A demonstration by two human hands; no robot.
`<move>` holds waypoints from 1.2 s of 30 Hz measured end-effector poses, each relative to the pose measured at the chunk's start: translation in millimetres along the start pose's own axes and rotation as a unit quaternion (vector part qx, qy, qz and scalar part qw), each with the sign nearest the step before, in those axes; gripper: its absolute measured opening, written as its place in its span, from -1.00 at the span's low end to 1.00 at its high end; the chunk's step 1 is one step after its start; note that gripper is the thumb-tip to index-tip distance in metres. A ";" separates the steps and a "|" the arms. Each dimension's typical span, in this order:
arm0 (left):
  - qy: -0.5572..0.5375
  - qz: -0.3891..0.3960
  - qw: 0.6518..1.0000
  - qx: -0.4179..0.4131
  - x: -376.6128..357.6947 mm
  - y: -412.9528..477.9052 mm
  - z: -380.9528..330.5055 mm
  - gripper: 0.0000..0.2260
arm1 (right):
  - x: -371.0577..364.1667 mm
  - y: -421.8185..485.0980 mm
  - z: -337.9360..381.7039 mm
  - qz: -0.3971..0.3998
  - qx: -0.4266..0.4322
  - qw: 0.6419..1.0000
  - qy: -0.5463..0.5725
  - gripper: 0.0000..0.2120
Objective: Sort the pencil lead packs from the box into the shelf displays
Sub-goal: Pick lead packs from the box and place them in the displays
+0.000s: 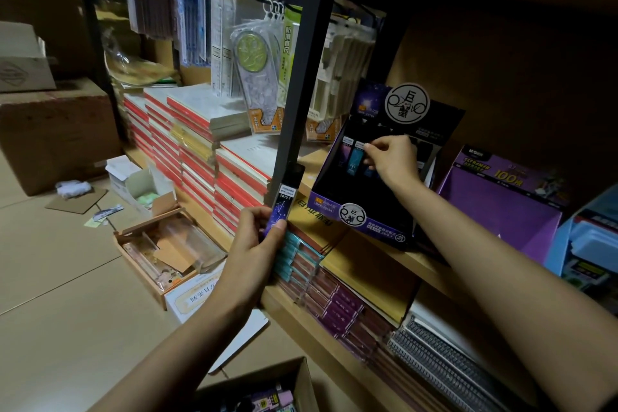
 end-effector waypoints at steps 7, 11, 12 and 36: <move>-0.002 0.028 1.000 -0.004 -4.3 -6.6 -5.8 -0.77 | 7.7 -40.6 10.6 0.097 0.028 0.987 -0.124 -0.73; 0.003 0.049 0.999 -0.016 -15.9 -10.2 -12.8 -0.68 | 27.5 -110.3 35.4 0.147 0.072 0.982 0.096 -0.81; 0.008 0.056 0.998 -0.022 -20.8 -10.1 -15.9 -0.67 | 26.3 -124.5 38.8 0.190 0.045 0.968 0.159 -0.83; 0.095 0.033 0.991 -0.085 -59.4 61.0 8.4 -0.65 | 32.4 -8.7 4.7 0.004 0.071 0.997 -0.008 -0.86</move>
Point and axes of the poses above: each hand's wrist, its own y-axis towards the middle knuckle, its own x-axis out of the back of the hand, z = x × y, the point moved 7 cm from there along y, towards the middle knuckle, and after that the axes turned 7 degrees about -z, right-handed, at the moved point
